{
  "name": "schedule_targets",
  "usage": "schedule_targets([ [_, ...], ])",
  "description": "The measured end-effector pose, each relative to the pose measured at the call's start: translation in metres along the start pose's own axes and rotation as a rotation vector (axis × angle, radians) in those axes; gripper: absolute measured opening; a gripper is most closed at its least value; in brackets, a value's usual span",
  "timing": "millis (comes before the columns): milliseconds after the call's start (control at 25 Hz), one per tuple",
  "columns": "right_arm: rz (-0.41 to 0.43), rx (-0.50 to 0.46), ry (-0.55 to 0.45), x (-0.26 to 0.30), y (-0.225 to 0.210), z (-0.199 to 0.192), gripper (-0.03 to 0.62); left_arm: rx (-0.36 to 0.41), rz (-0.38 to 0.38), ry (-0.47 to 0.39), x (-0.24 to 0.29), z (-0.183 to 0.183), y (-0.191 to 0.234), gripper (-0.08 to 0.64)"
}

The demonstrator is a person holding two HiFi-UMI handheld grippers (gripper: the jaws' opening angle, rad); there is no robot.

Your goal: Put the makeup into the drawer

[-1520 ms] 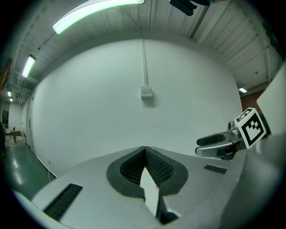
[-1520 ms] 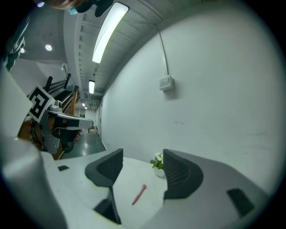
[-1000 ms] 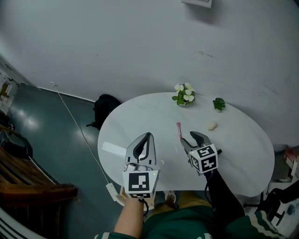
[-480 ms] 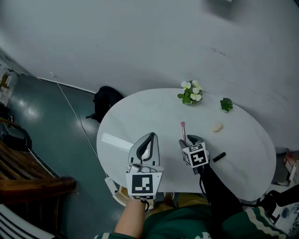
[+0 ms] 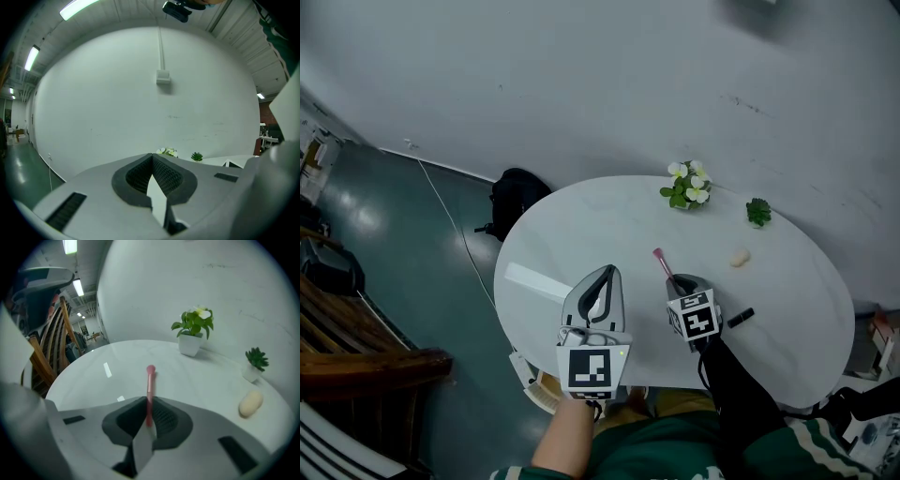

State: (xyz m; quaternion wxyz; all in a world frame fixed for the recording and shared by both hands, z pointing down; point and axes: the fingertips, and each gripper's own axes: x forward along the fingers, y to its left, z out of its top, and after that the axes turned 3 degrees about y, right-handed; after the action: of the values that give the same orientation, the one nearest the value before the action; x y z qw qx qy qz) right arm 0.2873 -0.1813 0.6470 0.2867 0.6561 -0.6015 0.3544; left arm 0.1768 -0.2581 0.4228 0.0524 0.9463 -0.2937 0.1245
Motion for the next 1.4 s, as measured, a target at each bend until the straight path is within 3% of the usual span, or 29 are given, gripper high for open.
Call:
schedule_targets([
  [320,-0.049,0.005,-0.25,-0.062,-0.023,0.06,0.041,0.002,0.015,0.009,-0.001,0.007,-0.002,0.0],
  [440,-0.088,-0.008,-0.334,-0.097,-0.031,0.079,0.041,0.053,0.035,0.005,-0.006,0.018,-0.003,0.0],
  [1000,-0.239,-0.011,-0.683,-0.252,-0.052,0.131,0.043,0.102,0.041,-0.098,-0.029,0.068,-0.017,0.0],
  [1200,-0.243,-0.023,-0.725,-0.277,-0.045,0.13,0.043,0.113,0.048,-0.115,-0.042,0.071,-0.024,0.0],
  [1400,-0.197,-0.049,-0.723,-0.278,-0.036,0.123,0.043,0.13,0.123,-0.129,-0.059,0.066,-0.02,0.0],
])
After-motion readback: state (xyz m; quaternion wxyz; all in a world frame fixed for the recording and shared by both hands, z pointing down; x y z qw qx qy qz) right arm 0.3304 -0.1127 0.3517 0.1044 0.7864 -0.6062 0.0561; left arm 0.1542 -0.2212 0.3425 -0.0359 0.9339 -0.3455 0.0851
